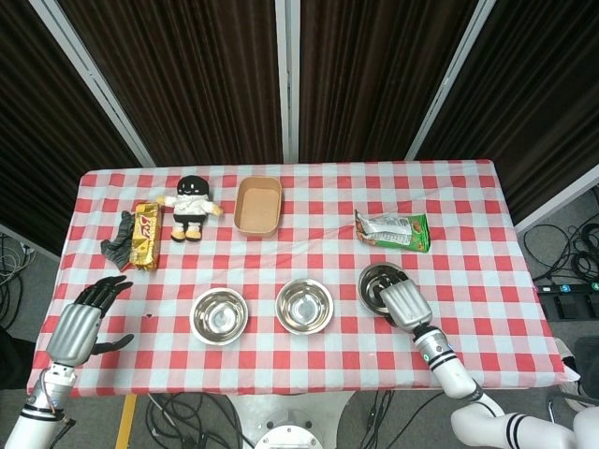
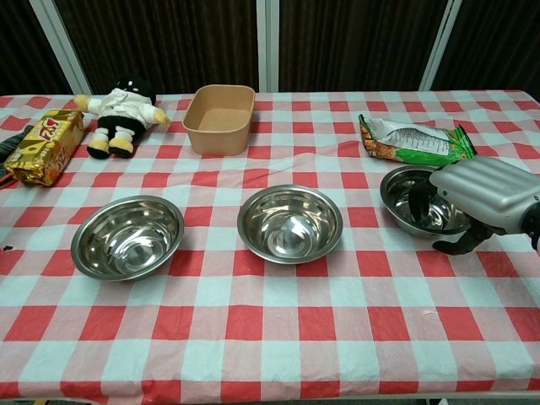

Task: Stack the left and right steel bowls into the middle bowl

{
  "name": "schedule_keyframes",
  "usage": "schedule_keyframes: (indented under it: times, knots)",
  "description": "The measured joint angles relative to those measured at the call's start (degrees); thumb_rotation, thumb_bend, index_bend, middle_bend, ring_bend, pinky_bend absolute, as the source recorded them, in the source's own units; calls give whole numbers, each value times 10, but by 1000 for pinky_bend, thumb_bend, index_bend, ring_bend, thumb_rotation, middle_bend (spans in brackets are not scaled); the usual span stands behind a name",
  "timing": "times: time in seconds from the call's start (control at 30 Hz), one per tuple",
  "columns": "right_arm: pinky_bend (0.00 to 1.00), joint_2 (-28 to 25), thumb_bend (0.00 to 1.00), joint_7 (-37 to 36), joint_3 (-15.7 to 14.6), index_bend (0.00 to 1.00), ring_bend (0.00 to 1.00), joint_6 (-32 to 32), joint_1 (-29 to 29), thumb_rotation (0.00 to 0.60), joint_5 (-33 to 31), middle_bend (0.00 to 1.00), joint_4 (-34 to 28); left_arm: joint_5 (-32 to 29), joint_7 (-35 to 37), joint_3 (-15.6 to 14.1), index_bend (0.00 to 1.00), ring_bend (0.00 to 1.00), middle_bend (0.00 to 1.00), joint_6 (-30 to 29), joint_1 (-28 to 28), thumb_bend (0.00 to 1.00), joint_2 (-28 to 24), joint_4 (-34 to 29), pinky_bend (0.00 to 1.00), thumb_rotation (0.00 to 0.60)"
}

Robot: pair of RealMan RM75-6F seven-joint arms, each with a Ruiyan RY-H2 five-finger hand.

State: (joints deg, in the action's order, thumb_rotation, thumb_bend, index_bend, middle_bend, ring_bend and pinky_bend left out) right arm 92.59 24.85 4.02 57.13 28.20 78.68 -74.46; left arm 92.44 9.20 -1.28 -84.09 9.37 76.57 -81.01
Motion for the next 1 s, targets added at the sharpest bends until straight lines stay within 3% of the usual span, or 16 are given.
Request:
schedule_keyframes:
  times: [0.2, 0.47, 0.77, 1.0]
  knots:
    - [412, 14, 309, -5, 0, 598, 404, -2, 7, 600, -3, 510, 14, -1, 2, 0, 226, 152, 243, 4, 2, 63, 0, 2, 225, 600]
    - [530, 24, 344, -11, -1, 710, 499, 16, 7, 600, 2, 596, 28, -1, 5, -2, 227, 152, 243, 9, 4, 63, 2, 4, 225, 600]
    - [544, 17, 352, -13, -1, 724, 508, 32, 8, 600, 11, 606, 12, 0, 5, -2, 227, 151, 243, 7, 4, 63, 1, 3, 225, 600]
    - [545, 6, 355, 4, 6, 726, 508, 44, 24, 600, 39, 607, -56, -4, 1, 4, 227, 152, 243, 0, 4, 64, -2, -2, 225, 600]
